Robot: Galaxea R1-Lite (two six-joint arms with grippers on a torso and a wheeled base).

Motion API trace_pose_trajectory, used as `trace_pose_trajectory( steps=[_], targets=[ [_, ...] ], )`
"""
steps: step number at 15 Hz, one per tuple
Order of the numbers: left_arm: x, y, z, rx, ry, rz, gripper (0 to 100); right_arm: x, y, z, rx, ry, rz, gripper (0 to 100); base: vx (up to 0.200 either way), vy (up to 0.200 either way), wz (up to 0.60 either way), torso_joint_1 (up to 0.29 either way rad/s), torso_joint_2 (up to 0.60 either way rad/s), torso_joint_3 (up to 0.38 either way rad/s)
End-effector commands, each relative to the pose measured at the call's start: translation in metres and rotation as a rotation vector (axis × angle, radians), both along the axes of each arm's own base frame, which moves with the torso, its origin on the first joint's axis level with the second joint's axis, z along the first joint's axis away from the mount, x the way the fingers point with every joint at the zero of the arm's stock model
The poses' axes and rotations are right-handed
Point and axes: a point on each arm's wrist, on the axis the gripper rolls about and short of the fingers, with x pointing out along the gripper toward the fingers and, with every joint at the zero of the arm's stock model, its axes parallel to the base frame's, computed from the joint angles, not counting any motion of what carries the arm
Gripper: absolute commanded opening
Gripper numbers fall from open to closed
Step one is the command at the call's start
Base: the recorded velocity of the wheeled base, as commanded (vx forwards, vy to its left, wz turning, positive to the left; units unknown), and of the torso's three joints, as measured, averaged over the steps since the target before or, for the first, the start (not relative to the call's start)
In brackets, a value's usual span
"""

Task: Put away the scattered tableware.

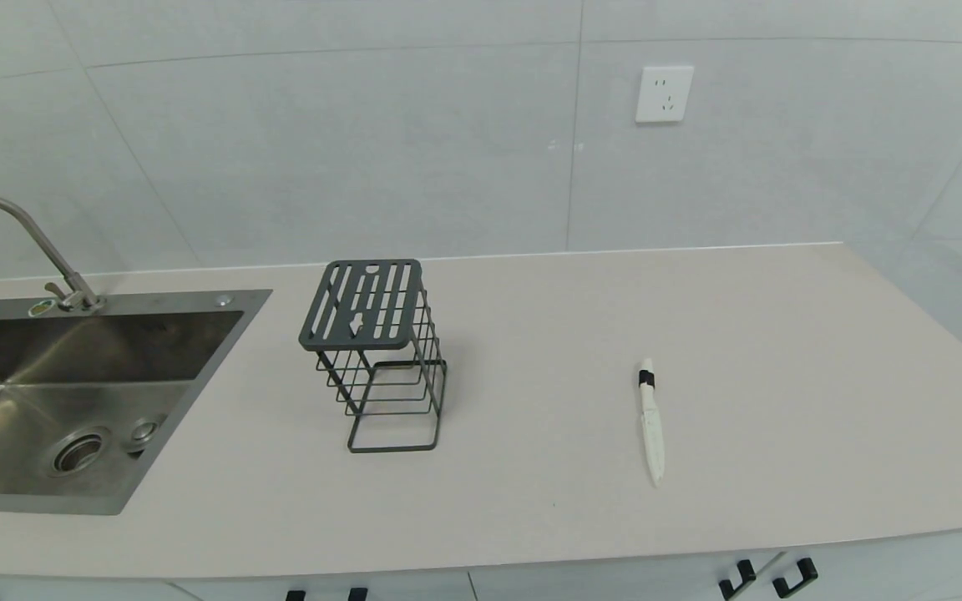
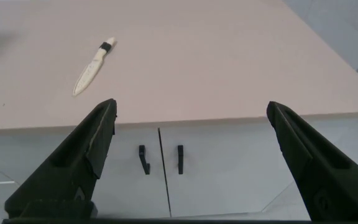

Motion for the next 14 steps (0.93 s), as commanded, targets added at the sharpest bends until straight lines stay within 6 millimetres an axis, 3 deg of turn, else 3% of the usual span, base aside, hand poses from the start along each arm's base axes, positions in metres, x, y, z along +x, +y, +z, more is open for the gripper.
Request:
trace_pose_trajectory(
  steps=[1, 5, 8, 14],
  targets=[
    [0.0001, 0.0, 0.0, -0.001, 0.001, 0.001, 100, 0.0, 0.0, 0.0, 0.002, 0.0, 0.001, 100, 0.0, 0.0, 0.0, 0.188, -0.34, -0.154],
    [0.0001, 0.0, 0.0, -0.002, 0.001, 0.001, 100, 0.0, 0.0, 0.0, 0.0, 0.0, 0.001, 100, 0.0, 0.0, 0.0, 0.023, -0.04, -0.018],
    [0.0001, 0.0003, 0.0, -0.005, 0.001, 0.013, 100, 0.0, 0.0, 0.0, 0.0, 0.0, -0.001, 100, 0.2, 0.0, 0.0, -0.002, 0.0, 0.002],
    [0.0001, 0.0003, 0.0, -0.005, 0.001, 0.013, 100, 0.0, 0.0, 0.0, -0.001, 0.0, 0.001, 100, 0.0, 0.0, 0.0, 0.0, 0.0, 0.0]
  ],
)
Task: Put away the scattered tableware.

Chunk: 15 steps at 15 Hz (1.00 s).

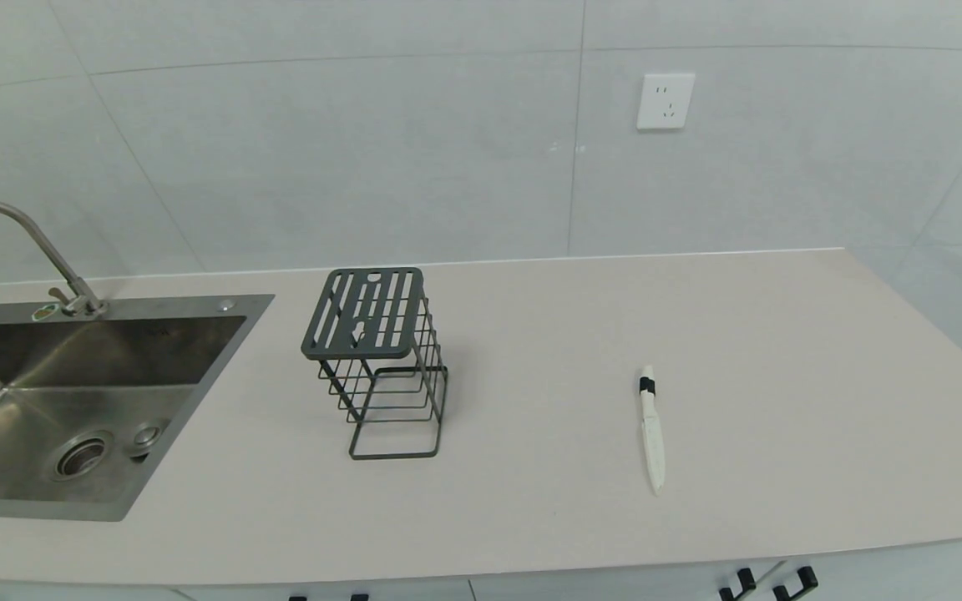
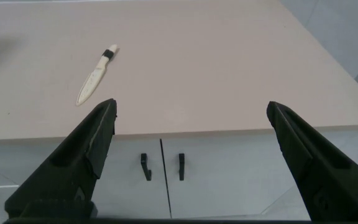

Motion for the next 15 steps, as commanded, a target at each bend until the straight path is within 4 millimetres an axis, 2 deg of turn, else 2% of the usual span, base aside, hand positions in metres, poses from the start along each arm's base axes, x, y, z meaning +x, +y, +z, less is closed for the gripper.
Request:
trace_pose_trajectory(
  steps=[1, 15],
  targets=[
    [0.0001, 0.0, 0.0, 0.0, 0.001, 0.001, 100, 0.0, 0.0, 0.0001, -0.001, -0.001, 0.0, 100, 0.0, 0.0, 0.0, 0.0, 0.0, 0.0],
    [0.0001, 0.0002, -0.0003, -0.02, 0.005, 0.007, 100, 0.0, 0.0, 0.0001, -0.004, -0.001, 0.0, 100, 0.0, 0.0, 0.0, 0.009, 0.0, 0.01]
  ],
)
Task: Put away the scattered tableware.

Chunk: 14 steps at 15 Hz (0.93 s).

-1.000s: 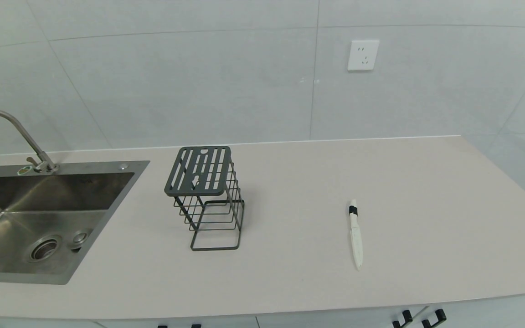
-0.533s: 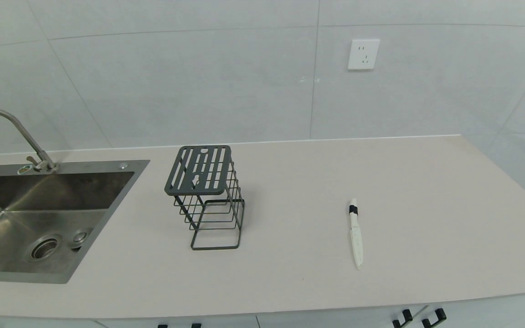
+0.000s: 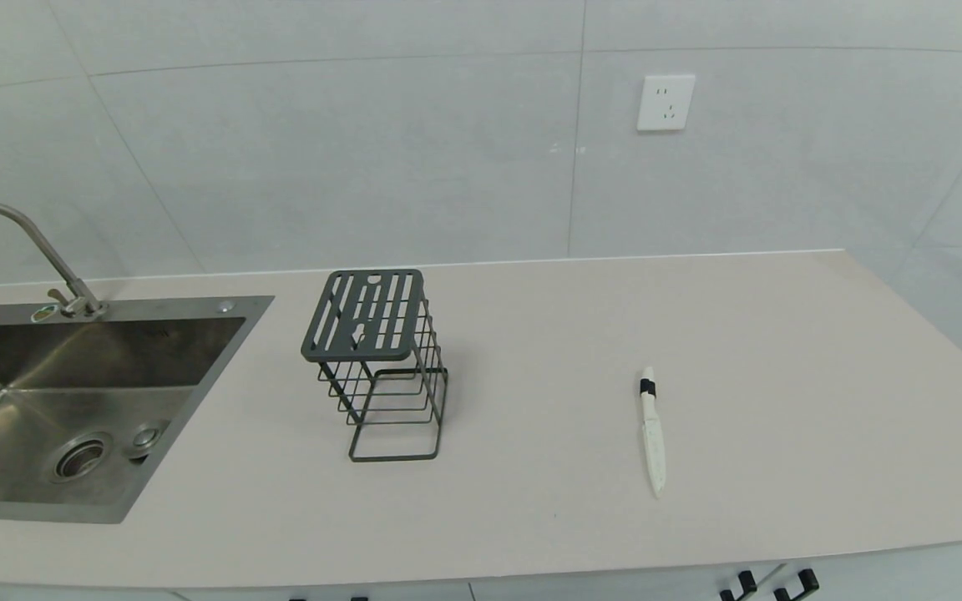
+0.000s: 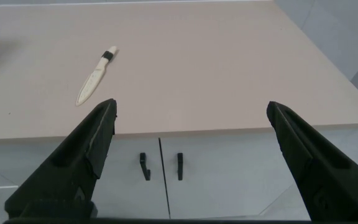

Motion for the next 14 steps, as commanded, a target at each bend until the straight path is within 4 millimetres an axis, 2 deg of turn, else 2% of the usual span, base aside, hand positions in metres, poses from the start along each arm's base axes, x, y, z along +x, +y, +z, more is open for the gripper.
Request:
trace_pose_trajectory(
  steps=[1, 7, 10, 13, 14],
  targets=[
    [0.0, 0.0, 0.0, 0.0, 0.0, 0.0, 100, 0.0, 0.0, 0.0, 0.0, 0.001, 0.001, 100, 0.0, 0.0, 0.0, 0.193, -0.01, 0.203],
    [0.0, 0.0, 0.0, 0.003, 0.0, 0.0, 100, 0.0, 0.0, -0.001, -0.06, 0.009, 0.004, 100, 0.0, 0.0, 0.0, 0.269, -0.02, 0.228],
    [0.0, 0.0, 0.0, 0.001, 0.002, 0.0, 100, 0.0, 0.001, -0.001, -0.062, 0.008, 0.022, 100, 0.0, 0.0, 0.0, 0.06, -0.01, 0.049],
    [0.0, 0.0, 0.0, 0.003, 0.001, 0.0, 100, -0.001, 0.001, 0.013, -0.072, -0.127, 0.02, 100, 0.0, 0.0, 0.0, 0.0, 0.0, 0.0],
    [0.0, 0.0, 0.0, 0.006, 0.001, 0.0, 100, -0.001, 0.001, 0.013, -0.082, -0.124, 0.027, 100, 0.0, 0.0, 0.0, 0.0, 0.0, 0.0]
  ],
)
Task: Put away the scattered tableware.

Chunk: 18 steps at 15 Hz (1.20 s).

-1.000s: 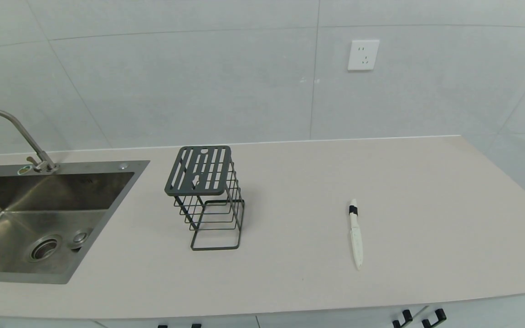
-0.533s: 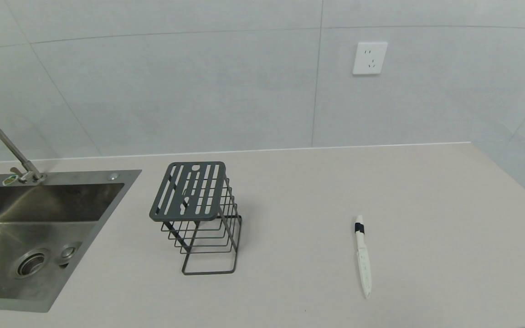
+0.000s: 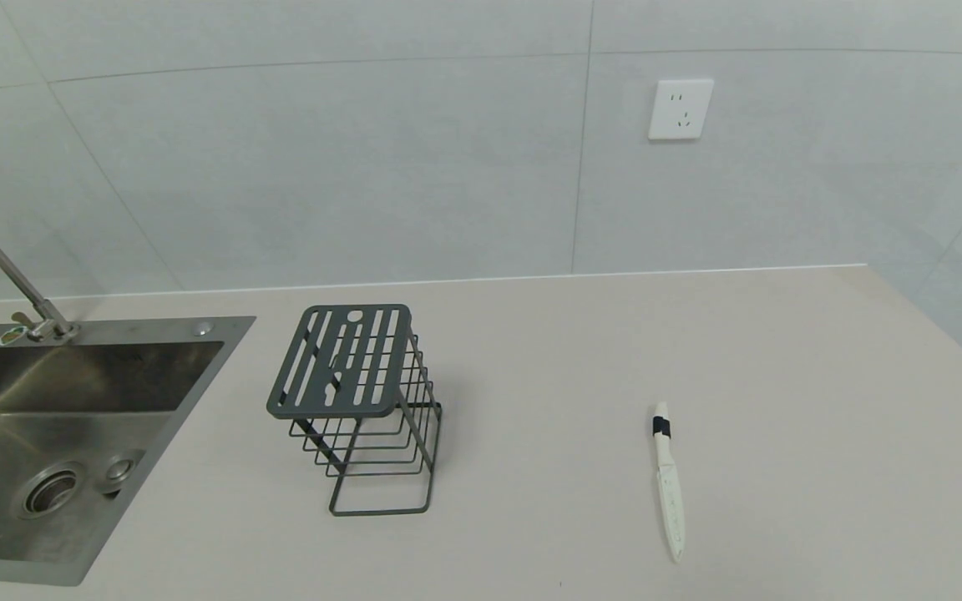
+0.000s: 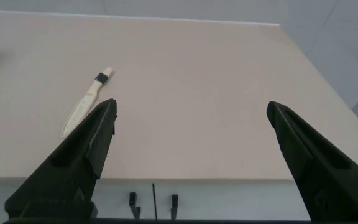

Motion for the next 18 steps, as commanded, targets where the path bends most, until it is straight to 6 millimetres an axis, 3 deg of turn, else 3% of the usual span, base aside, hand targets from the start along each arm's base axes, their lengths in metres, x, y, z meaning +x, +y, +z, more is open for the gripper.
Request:
trace_pose_trajectory(
  steps=[1, 3, 5, 9, 14, 18],
  targets=[
    [0.0, 0.0, 0.0, 0.006, 0.001, -0.001, 100, 0.0, 0.001, -0.001, -0.016, 0.017, 0.035, 100, 0.0, 0.0, 0.0, 0.0, 0.0, 0.0],
    [0.0, 0.0, 0.0, 0.003, 0.001, 0.0, 100, -0.001, 0.003, 0.004, -0.028, 0.024, 0.139, 100, 0.0, 0.0, 0.0, 0.0, 0.0, 0.0],
    [0.0, 0.0, 0.0, 0.003, 0.001, -0.001, 100, 0.006, 0.005, 0.021, -0.028, 0.153, 0.258, 100, 0.0, 0.0, 0.0, 0.0, 0.0, 0.0],
    [0.0, 0.0, 0.0, 0.001, 0.001, 0.0, 100, 0.024, 0.008, 0.024, -0.007, 0.313, 0.353, 100, 0.0, 0.0, 0.0, 0.0, 0.0, 0.0],
    [0.0, 0.0, 0.0, -0.001, 0.001, 0.002, 100, 0.054, 0.009, 0.043, 0.022, 0.468, 0.434, 100, 0.0, 0.0, 0.0, 0.0, 0.0, 0.0],
    [0.0, 0.0, 0.0, -0.001, 0.001, 0.002, 100, 0.09, 0.017, 0.05, 0.009, 0.553, 0.547, 100, 0.0, 0.0, 0.0, 0.0, 0.0, 0.0]
  ],
)
